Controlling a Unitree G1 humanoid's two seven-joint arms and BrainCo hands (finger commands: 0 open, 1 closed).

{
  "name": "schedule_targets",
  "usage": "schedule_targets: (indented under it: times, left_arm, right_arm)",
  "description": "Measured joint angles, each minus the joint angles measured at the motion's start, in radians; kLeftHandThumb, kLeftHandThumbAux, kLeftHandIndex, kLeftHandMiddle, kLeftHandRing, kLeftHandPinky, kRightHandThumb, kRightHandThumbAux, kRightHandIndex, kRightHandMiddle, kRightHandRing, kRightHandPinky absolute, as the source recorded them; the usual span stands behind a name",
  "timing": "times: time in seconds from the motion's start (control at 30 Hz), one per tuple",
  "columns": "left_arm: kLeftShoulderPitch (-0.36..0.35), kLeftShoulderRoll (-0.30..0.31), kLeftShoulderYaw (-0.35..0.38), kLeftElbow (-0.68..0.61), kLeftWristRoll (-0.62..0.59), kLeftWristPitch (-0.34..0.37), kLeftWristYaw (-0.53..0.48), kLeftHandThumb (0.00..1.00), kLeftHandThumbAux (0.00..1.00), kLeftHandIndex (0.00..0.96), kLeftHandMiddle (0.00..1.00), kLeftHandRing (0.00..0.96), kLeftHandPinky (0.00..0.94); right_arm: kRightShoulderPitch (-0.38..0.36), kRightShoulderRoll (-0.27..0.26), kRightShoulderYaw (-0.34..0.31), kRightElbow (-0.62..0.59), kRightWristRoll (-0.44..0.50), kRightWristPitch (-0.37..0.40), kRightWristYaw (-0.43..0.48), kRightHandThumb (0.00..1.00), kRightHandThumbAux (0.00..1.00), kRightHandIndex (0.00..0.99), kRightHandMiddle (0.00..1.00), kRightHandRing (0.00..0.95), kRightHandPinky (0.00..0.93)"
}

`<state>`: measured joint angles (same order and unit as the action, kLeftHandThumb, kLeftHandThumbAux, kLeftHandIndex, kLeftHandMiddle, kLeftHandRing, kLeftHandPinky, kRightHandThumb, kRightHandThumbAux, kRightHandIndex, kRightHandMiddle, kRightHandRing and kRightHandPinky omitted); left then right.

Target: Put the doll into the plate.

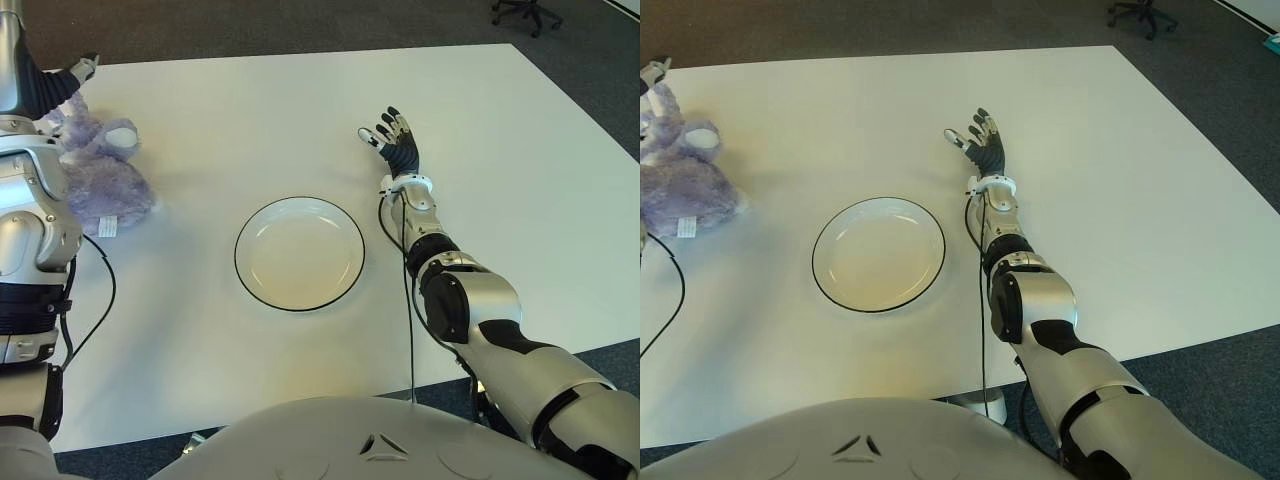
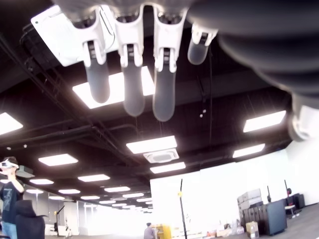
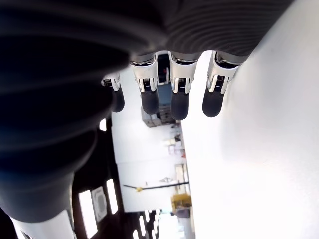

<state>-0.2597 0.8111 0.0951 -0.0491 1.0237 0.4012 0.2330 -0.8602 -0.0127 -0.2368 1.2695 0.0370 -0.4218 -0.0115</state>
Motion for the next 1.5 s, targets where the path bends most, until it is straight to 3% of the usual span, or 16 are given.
schedule_targets:
  times: [0.1, 0.33, 0.37, 0.43, 0.67, 1.03, 1.5]
  left_arm:
    - [0.024, 0.004, 0.005, -0.027, 0.006, 0.014, -0.039, 0.221, 0.369, 0.080, 0.187, 0.225, 0.236]
    - [0.071, 0.005, 0.004, -0.088, 0.041, 0.063, -0.152, 0.243, 0.372, 0.072, 0.187, 0.206, 0.203]
    - [0.077, 0.005, 0.004, -0.094, 0.047, 0.068, -0.160, 0.244, 0.367, 0.066, 0.156, 0.159, 0.139]
    - [0.087, 0.005, 0.004, -0.107, 0.056, 0.075, -0.172, 0.243, 0.363, 0.062, 0.133, 0.128, 0.107]
    - [0.115, 0.002, 0.006, -0.135, 0.060, 0.086, -0.191, 0.263, 0.356, 0.058, 0.103, 0.101, 0.125]
    - [0.176, -0.022, 0.007, -0.142, 0.060, 0.080, -0.185, 0.257, 0.348, 0.055, 0.135, 0.154, 0.195]
    - [0.214, -0.024, 0.007, -0.142, 0.059, 0.071, -0.195, 0.244, 0.322, 0.038, 0.106, 0.136, 0.181]
  right_arm:
    - [0.000, 0.000, 0.000, 0.000, -0.001, 0.000, 0.001, 0.076, 0.787, 0.045, 0.085, 0.088, 0.113]
    - [0.000, -0.001, 0.002, 0.001, -0.004, 0.000, 0.001, 0.075, 0.791, 0.044, 0.088, 0.093, 0.117]
    - [0.000, -0.001, 0.002, 0.001, -0.005, 0.000, 0.001, 0.079, 0.792, 0.045, 0.087, 0.091, 0.111]
    - [0.001, -0.001, 0.002, 0.001, -0.005, 0.000, 0.001, 0.084, 0.792, 0.046, 0.086, 0.089, 0.107]
    - [0.001, -0.001, 0.002, 0.002, -0.005, 0.000, 0.002, 0.085, 0.793, 0.048, 0.081, 0.083, 0.110]
    - [0.001, -0.002, 0.001, 0.002, -0.007, 0.001, 0.001, 0.076, 0.790, 0.055, 0.088, 0.086, 0.105]
    - [0.002, -0.007, 0.002, 0.003, -0.008, 0.001, 0.002, 0.069, 0.780, 0.046, 0.082, 0.083, 0.103]
